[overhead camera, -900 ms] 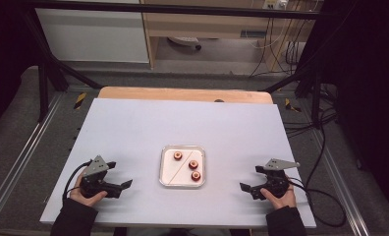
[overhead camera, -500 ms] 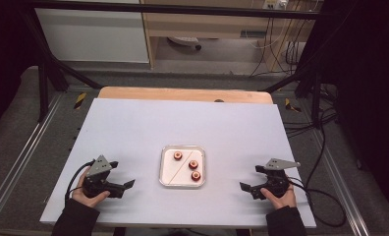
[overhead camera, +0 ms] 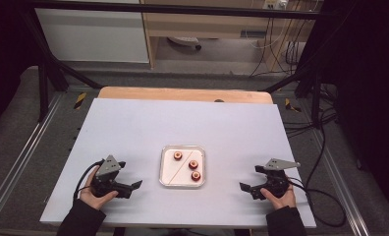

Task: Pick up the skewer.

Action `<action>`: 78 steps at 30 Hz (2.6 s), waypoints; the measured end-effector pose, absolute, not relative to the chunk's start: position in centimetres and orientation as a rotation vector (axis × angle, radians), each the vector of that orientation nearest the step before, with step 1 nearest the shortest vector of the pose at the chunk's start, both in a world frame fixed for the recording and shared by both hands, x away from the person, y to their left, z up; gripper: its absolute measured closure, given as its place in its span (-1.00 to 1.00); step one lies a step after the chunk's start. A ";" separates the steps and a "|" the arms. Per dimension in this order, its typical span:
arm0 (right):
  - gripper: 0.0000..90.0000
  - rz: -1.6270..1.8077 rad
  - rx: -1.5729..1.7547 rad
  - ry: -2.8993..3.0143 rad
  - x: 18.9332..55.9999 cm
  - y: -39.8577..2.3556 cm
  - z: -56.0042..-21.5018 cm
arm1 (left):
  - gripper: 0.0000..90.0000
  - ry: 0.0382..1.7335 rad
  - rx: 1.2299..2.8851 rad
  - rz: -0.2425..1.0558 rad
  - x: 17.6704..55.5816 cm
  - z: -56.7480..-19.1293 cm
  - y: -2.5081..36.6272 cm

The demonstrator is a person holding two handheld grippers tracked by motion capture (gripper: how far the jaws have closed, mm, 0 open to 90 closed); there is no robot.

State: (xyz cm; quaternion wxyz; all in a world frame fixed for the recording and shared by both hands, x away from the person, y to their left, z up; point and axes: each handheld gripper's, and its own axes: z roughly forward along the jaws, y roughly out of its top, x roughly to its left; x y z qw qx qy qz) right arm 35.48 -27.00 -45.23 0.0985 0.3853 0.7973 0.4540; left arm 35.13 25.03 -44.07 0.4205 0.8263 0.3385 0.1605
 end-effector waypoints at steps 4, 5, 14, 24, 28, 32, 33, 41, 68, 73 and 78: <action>-0.99 1.341 1.140 2.361 35.5 -27.0 -45.2 | -0.87 0.867 2.074 0.406 35.1 -43.9 24.4; -0.99 1.343 1.142 2.358 35.4 -27.0 -45.1 | -0.87 0.869 2.074 0.402 35.2 -43.8 24.3; -0.99 1.334 1.131 2.361 35.5 -26.9 -45.1 | -0.87 0.854 2.091 0.404 35.1 -43.0 22.2; -0.99 1.323 1.133 2.362 35.5 -26.8 -45.1 | -0.87 0.827 2.132 0.411 35.4 -41.7 19.1; -0.99 1.319 1.131 2.360 35.4 -26.7 -45.0 | -0.86 0.830 2.140 0.404 35.8 -41.3 18.0; -0.98 1.320 1.121 2.355 35.4 -26.8 -44.9 | -0.79 0.828 2.154 0.401 36.2 -41.1 16.4; -0.99 1.319 1.126 2.358 35.4 -26.8 -44.9 | -0.77 0.834 2.159 0.401 36.3 -41.1 16.0; -0.98 1.316 1.128 2.357 35.4 -26.8 -44.9 | -0.56 0.890 2.192 0.402 37.1 -41.6 13.6; -0.98 1.306 1.128 2.367 35.4 -26.7 -45.0 | 0.55 0.999 2.177 0.420 37.0 -44.6 10.6; -0.99 1.308 1.130 2.367 35.4 -26.7 -45.0 | 0.64 1.006 2.168 0.431 36.9 -44.7 10.6; -0.99 1.304 1.125 2.370 35.4 -26.7 -45.0 | 0.75 1.018 2.163 0.442 36.8 -44.7 10.5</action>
